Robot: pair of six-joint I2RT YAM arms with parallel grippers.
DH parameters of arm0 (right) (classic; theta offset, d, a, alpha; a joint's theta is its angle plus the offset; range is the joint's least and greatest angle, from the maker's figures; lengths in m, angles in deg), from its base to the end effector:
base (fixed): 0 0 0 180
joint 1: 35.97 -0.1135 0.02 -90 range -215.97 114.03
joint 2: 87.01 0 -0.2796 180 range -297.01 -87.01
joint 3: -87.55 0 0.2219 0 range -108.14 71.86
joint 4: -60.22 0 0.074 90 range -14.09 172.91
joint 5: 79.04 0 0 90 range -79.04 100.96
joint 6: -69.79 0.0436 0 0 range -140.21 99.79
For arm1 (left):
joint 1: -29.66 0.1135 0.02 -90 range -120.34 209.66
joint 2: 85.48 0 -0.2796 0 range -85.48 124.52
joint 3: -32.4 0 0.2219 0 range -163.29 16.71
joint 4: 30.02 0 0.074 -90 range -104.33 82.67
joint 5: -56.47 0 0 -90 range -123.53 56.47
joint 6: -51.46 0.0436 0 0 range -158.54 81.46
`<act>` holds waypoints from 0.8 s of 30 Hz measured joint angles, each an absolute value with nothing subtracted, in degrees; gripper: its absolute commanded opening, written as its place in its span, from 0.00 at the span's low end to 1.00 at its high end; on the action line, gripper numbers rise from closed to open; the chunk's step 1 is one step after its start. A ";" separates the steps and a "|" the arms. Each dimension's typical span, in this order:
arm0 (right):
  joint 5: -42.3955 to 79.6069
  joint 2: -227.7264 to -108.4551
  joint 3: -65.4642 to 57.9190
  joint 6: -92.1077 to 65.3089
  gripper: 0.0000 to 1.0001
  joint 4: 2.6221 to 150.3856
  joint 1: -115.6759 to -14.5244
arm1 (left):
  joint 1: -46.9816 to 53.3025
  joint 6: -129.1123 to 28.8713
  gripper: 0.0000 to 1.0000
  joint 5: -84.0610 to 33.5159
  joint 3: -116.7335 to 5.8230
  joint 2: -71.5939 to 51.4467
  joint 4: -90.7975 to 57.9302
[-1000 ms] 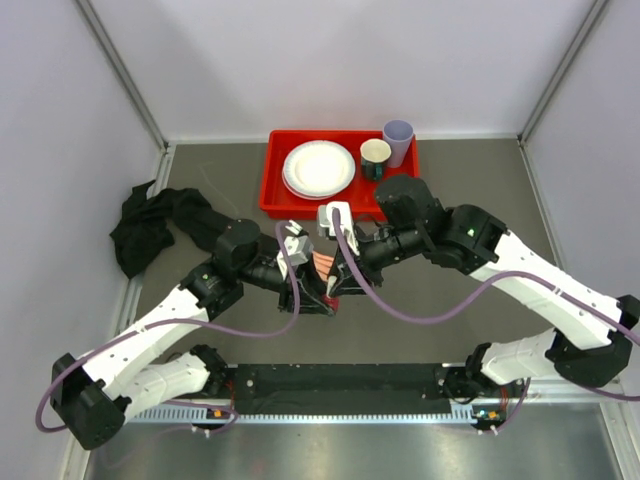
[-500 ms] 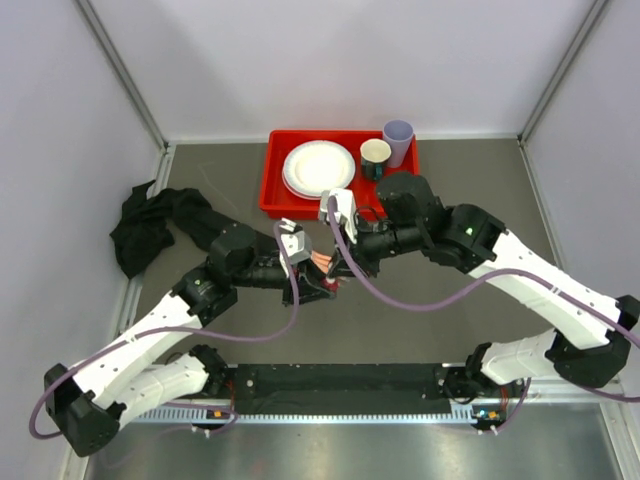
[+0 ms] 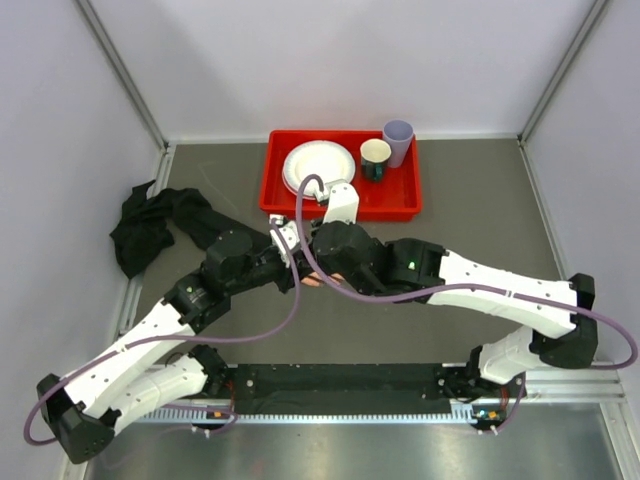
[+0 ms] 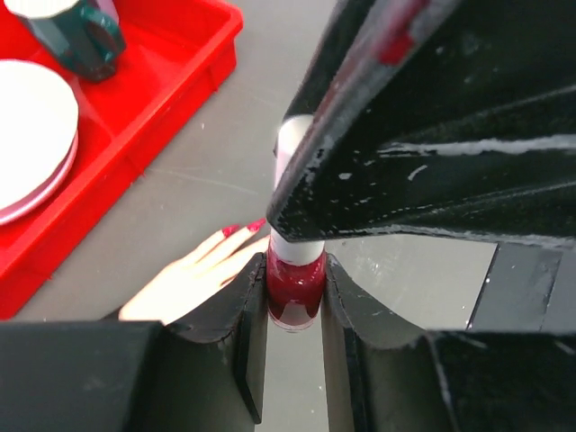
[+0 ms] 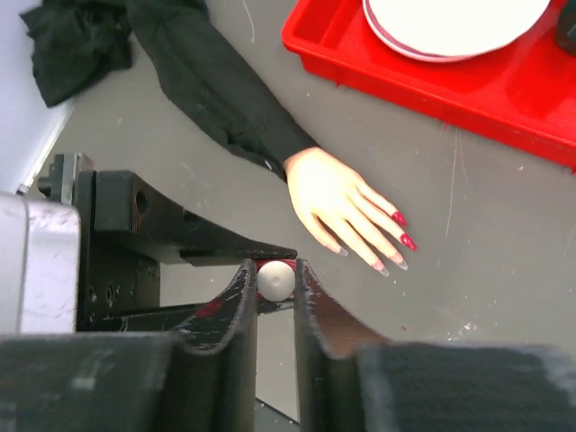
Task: Paint the nails
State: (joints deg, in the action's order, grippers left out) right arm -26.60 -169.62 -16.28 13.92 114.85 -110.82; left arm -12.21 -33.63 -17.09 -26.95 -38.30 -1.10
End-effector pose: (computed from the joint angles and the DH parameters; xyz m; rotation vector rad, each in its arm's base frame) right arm 0.0992 0.2648 0.4113 -0.3568 2.0261 0.4871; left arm 0.1093 -0.1145 0.3320 0.9422 1.6641 -0.7085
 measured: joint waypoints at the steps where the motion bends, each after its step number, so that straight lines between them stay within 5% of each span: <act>1: -26.77 -169.51 -16.45 14.00 0.43 114.82 -110.82 | -12.19 -33.57 0.00 -16.65 -26.95 -38.32 -1.53; 6: -20.83 -164.35 -15.77 7.84 0.75 117.43 -110.28 | -10.39 -33.52 0.00 -14.62 -26.95 -38.48 -3.96; 15: 14.08 -144.81 -12.56 -15.50 0.73 116.68 -97.71 | -10.20 -34.27 0.00 12.86 -27.16 -36.49 -6.30; 21: 31.41 -147.24 -12.56 -26.21 0.54 117.71 -97.23 | -10.28 -37.74 0.00 26.91 -27.45 -31.92 -7.87; 24: 37.03 -151.30 -12.56 -29.34 0.53 118.39 -97.01 | -10.28 -39.32 0.00 30.08 -27.45 -31.61 -8.88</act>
